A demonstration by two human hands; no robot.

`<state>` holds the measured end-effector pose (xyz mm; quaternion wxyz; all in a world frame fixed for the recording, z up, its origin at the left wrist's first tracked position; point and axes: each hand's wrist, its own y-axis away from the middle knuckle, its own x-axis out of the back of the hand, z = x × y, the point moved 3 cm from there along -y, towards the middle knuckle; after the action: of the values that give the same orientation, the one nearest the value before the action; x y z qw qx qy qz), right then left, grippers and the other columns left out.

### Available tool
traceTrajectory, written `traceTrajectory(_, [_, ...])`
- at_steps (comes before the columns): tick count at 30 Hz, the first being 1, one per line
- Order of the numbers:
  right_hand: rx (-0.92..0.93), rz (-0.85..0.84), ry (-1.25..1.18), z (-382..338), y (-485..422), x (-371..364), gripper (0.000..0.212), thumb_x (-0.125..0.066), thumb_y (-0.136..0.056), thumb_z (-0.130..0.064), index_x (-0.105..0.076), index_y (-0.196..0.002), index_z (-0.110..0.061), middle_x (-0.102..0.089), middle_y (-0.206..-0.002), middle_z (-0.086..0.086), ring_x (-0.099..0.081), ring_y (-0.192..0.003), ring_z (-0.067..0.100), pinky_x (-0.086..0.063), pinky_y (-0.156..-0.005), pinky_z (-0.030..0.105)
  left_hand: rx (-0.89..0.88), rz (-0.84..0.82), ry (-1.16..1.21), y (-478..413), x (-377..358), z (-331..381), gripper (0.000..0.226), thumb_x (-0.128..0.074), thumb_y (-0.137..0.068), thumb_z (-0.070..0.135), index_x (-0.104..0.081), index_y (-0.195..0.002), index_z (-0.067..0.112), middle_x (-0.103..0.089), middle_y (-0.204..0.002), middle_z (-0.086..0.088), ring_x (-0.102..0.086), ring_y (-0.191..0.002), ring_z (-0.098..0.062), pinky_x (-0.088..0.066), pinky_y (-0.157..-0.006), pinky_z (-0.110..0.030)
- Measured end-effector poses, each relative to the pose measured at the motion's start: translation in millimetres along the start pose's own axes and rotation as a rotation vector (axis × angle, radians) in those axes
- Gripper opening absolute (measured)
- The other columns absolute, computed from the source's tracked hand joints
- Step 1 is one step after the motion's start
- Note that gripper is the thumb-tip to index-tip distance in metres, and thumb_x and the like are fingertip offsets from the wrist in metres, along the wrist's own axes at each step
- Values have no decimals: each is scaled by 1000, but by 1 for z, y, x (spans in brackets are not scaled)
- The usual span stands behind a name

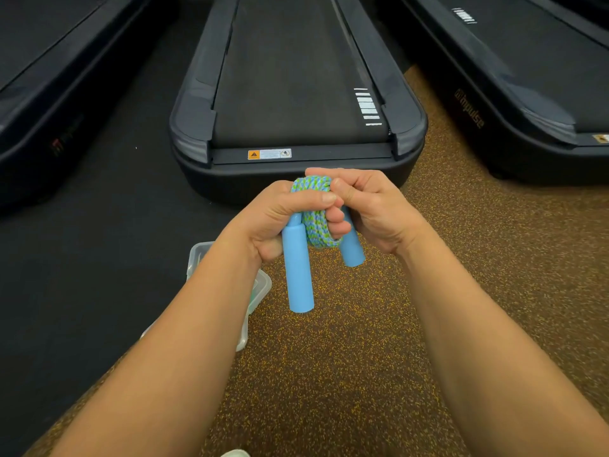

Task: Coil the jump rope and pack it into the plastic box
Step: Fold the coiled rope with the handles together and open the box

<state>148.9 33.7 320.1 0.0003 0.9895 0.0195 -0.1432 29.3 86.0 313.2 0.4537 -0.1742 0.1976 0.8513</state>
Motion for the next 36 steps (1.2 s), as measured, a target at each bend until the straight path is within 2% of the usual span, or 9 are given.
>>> traceTrajectory(4, [-44, -81, 4, -5, 5, 1, 37, -36, -98, 0, -46, -134, -3, -64, -61, -2, -59, -54, 8, -50, -57, 20, 0, -54, -8, 1, 2, -2, 10, -72, -72, 7, -69, -77, -2, -69, -65, -11, -68, -62, -22, -55, -69, -36])
traceTrajectory(7, [-11, -59, -7, -6, 5, -1, 38, -37, -96, 4, -44, -134, 0, -67, -61, -3, -61, -53, 6, -50, -55, 18, -6, -68, -27, 2, 1, 1, 3, -67, -77, 0, -69, -78, -2, -68, -64, -11, -68, -61, -23, -55, -68, -36])
traceTrajectory(10, [33, 0, 12, -4, 1, -3, 37, -39, -96, 5, -45, -132, 4, -67, -59, -5, -60, -51, 4, -49, -53, 17, -24, -21, -22, 1, 1, 4, 12, -59, -79, 0, -69, -72, -1, -67, -61, -11, -67, -58, -21, -56, -65, -35])
traceTrajectory(20, [98, 178, 72, -1, -6, 1, 26, -46, -95, 2, -58, -119, 1, -65, -59, -5, -55, -48, 4, -47, -46, 18, -67, 137, 66, -6, -4, 5, 10, -56, -81, -7, -61, -74, -3, -60, -56, -10, -61, -51, -18, -56, -58, -31])
traceTrajectory(24, [152, 196, 130, -4, -7, 4, 24, -50, -93, 3, -64, -112, -3, -69, -75, 4, -62, -65, 12, -55, -59, 23, -131, 204, 15, -7, -2, 8, 17, -56, -82, -8, -60, -66, -3, -60, -55, -12, -62, -50, -21, -56, -57, -33])
traceTrajectory(27, [151, 175, 109, -4, -8, 3, 23, -50, -93, 3, -66, -105, -8, -68, -68, 2, -58, -55, 13, -54, -55, 27, -167, 217, -72, -5, 3, 12, 8, -58, -80, -8, -59, -73, -4, -63, -58, -13, -64, -52, -21, -57, -58, -33])
traceTrajectory(31, [181, 200, 150, -4, -10, 5, 27, -51, -92, 4, -70, -99, -13, -69, -70, 6, -58, -54, 17, -54, -57, 29, -191, 236, -208, -7, 5, 14, 6, -58, -81, -9, -61, -85, -5, -63, -61, -12, -62, -54, -18, -56, -61, -33])
traceTrajectory(33, [190, 236, 197, -4, -11, 6, 29, -52, -91, 5, -72, -98, -15, -72, -73, 0, -62, -60, 14, -56, -62, 27, -218, 263, -280, -8, 4, 12, 18, -60, -79, -7, -59, -97, -12, -62, -66, -12, -60, -57, -17, -54, -65, -33])
traceTrajectory(36, [203, 324, 296, -6, -12, 8, 28, -54, -90, 5, -66, -110, -11, -74, -82, -10, -67, -80, 5, -55, -79, 22, -246, 303, -337, -10, 5, 10, 38, -65, -73, 4, -55, -106, -14, -60, -79, -17, -59, -71, -21, -50, -72, -36])
